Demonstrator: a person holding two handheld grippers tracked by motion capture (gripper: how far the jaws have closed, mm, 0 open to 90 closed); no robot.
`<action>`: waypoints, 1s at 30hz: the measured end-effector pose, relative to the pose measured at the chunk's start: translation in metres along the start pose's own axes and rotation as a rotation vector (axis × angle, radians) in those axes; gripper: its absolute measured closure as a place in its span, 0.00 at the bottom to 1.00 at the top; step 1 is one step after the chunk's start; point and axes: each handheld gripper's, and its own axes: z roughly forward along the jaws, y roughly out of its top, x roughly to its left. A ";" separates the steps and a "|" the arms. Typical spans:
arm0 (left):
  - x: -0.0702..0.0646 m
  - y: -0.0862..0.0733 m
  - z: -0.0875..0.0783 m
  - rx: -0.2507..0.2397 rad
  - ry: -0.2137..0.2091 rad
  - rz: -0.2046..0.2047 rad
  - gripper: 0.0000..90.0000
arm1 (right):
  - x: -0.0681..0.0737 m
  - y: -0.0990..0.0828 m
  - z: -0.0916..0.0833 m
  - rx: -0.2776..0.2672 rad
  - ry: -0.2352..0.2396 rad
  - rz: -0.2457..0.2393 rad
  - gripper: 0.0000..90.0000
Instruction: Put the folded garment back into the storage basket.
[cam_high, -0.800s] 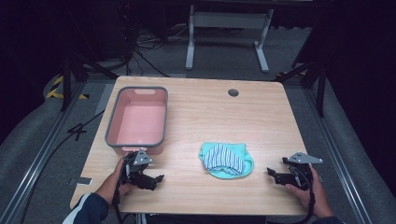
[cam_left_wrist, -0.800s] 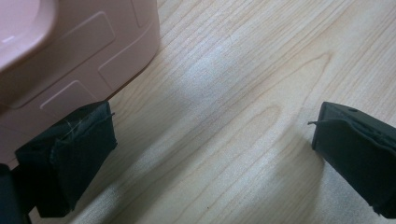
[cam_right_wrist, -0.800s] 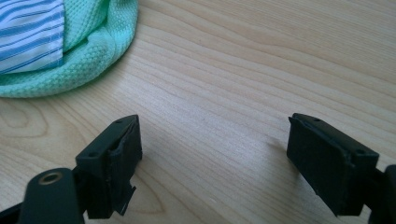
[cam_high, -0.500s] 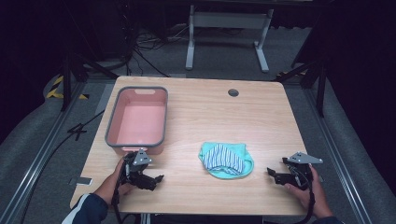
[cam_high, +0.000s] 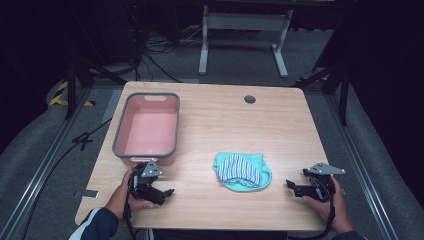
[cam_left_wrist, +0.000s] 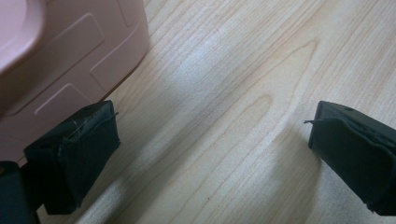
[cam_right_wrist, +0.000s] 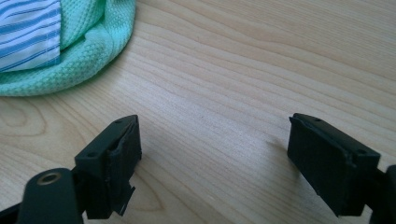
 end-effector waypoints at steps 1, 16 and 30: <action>-0.001 0.001 -0.001 -0.005 -0.005 0.001 0.07 | 0.000 0.000 0.000 -0.001 0.000 0.004 0.26; -0.032 0.057 0.026 -0.017 -0.011 0.083 0.34 | 0.026 0.036 -0.008 -0.078 0.069 -0.056 0.47; -0.043 0.127 0.074 -0.115 0.003 0.115 0.42 | 0.055 0.073 0.036 -0.014 0.119 -0.151 0.56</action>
